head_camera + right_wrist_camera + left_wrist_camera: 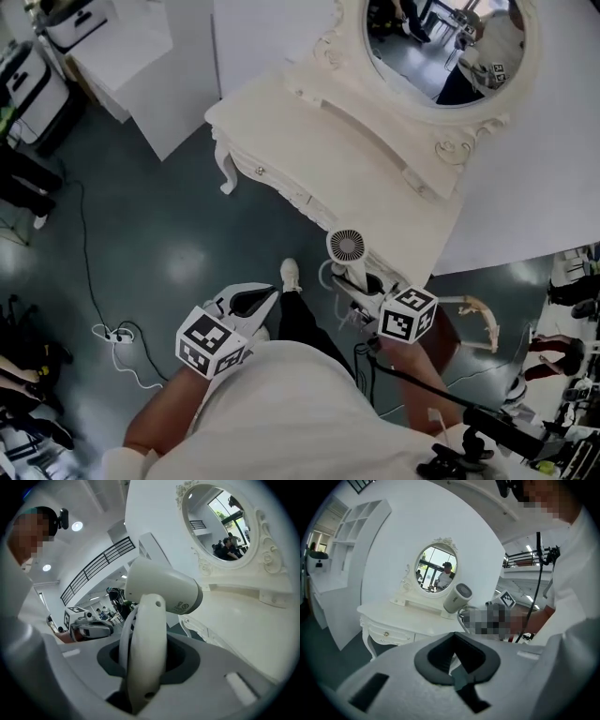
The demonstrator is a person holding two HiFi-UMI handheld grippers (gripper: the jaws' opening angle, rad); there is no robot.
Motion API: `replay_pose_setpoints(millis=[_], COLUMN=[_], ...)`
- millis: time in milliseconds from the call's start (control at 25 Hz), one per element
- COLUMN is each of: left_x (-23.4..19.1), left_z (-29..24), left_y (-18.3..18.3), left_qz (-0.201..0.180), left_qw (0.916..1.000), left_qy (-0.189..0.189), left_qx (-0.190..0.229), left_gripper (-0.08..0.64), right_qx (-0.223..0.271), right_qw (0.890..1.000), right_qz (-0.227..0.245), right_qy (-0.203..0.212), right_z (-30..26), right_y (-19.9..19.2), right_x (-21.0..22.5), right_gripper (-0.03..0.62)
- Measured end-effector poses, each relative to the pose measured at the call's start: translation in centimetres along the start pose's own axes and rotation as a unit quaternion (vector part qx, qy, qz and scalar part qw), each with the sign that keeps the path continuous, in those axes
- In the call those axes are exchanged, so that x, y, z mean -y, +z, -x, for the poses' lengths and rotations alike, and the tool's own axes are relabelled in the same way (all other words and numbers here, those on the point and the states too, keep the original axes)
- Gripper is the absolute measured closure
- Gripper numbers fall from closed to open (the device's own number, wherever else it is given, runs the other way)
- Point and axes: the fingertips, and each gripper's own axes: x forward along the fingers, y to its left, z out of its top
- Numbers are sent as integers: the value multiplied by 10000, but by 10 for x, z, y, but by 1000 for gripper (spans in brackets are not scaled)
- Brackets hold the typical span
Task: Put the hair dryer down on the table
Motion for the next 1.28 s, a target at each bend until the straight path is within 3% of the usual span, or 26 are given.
replay_pose_setpoints(millis=[320, 560, 960, 1280], left_x=[-95, -149, -205, -230], left_z=[-44, -86, -127, -130], left_y=[71, 118, 147, 154], left_qz=[122, 278, 478, 657], left_qw=[9974, 9939, 9875, 9811], left_qy=[705, 1060, 1498, 1819], left_qx=[41, 88, 40, -16], left_gripper=[558, 558, 558, 558], right_qx=[-429, -959, -1695, -2167], right_qw=[9968, 9887, 9714, 9591], right_qz=[675, 1151, 1637, 1735], right_qy=[60, -41, -284, -555], right_z=[-94, -151, -242, -284], right_y=[101, 148, 158, 143], right_x=[127, 218, 337, 388], right_gripper=[463, 462, 463, 463])
